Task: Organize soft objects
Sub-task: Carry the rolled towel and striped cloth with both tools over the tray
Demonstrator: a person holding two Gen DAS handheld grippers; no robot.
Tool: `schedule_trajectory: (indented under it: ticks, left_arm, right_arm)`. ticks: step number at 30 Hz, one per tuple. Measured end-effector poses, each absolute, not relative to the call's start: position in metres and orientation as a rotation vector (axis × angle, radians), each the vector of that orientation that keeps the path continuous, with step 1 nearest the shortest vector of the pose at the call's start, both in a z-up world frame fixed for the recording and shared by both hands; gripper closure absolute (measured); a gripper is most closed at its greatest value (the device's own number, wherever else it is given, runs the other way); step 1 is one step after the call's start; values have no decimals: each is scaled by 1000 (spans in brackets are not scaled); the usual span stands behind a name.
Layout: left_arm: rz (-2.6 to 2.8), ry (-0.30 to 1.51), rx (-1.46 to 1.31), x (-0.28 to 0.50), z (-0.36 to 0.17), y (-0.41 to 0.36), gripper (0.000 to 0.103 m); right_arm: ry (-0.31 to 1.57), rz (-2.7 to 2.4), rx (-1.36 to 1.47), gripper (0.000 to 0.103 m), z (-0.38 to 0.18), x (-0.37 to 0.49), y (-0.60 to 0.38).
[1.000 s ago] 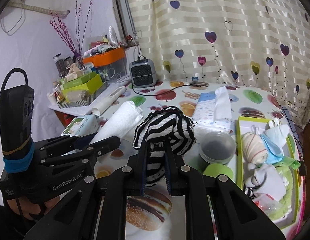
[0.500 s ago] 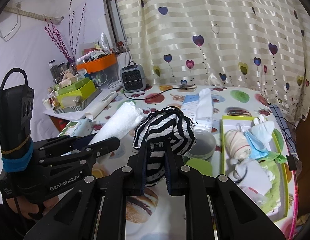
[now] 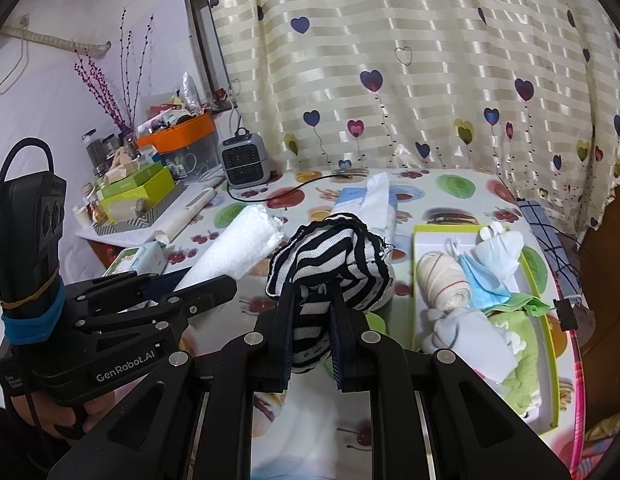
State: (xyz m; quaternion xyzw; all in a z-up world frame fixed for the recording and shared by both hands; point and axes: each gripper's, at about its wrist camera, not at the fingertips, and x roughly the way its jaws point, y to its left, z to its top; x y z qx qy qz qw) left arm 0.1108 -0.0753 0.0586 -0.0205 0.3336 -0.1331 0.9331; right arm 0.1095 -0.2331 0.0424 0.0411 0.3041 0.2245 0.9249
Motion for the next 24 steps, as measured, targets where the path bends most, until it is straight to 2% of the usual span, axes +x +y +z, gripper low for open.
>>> schedule_trajectory:
  ticks: [24]
  left_arm:
    - [-404, 673, 3, 128, 64, -140, 76]
  right_arm:
    - [627, 323, 141, 87, 37, 115, -295]
